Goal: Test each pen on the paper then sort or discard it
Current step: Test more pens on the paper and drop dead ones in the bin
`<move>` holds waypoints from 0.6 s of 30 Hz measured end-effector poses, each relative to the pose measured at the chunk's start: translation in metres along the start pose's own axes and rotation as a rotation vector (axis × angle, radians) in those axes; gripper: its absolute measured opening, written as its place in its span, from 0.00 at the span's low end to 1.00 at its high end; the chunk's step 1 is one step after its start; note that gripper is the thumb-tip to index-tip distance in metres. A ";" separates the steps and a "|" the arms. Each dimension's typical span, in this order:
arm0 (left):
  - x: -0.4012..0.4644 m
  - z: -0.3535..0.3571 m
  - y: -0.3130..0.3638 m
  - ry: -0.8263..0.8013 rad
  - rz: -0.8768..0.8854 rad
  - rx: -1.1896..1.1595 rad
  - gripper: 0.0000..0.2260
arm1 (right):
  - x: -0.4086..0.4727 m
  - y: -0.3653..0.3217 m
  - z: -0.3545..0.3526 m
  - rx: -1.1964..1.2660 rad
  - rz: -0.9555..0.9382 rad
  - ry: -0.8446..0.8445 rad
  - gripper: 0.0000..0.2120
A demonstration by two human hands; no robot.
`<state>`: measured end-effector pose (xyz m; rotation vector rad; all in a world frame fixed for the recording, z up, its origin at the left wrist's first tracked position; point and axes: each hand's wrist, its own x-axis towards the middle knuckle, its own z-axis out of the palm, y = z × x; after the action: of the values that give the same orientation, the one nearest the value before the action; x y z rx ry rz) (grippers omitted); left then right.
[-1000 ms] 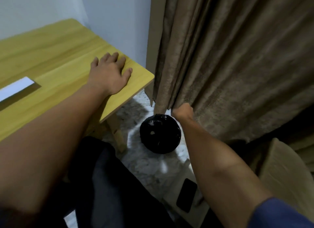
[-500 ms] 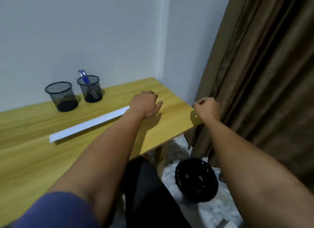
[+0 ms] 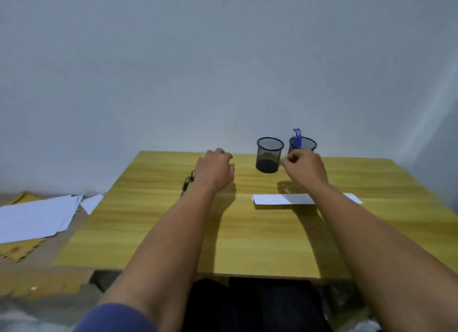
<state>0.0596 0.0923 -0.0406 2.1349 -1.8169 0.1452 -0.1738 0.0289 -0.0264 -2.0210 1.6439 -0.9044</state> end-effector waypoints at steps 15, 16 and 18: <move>-0.038 0.044 -0.131 -0.079 -0.125 -0.051 0.17 | -0.020 -0.104 0.172 -0.046 -0.140 -0.526 0.12; -0.038 0.045 -0.132 -0.074 -0.119 -0.039 0.18 | -0.021 -0.106 0.174 -0.080 -0.143 -0.529 0.12; -0.039 0.047 -0.133 -0.072 -0.118 -0.018 0.18 | -0.020 -0.106 0.177 -0.149 -0.157 -0.513 0.11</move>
<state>0.1759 0.1310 -0.1203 2.2549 -1.7184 0.0244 0.0214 0.0560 -0.0900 -2.2627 1.3104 -0.2691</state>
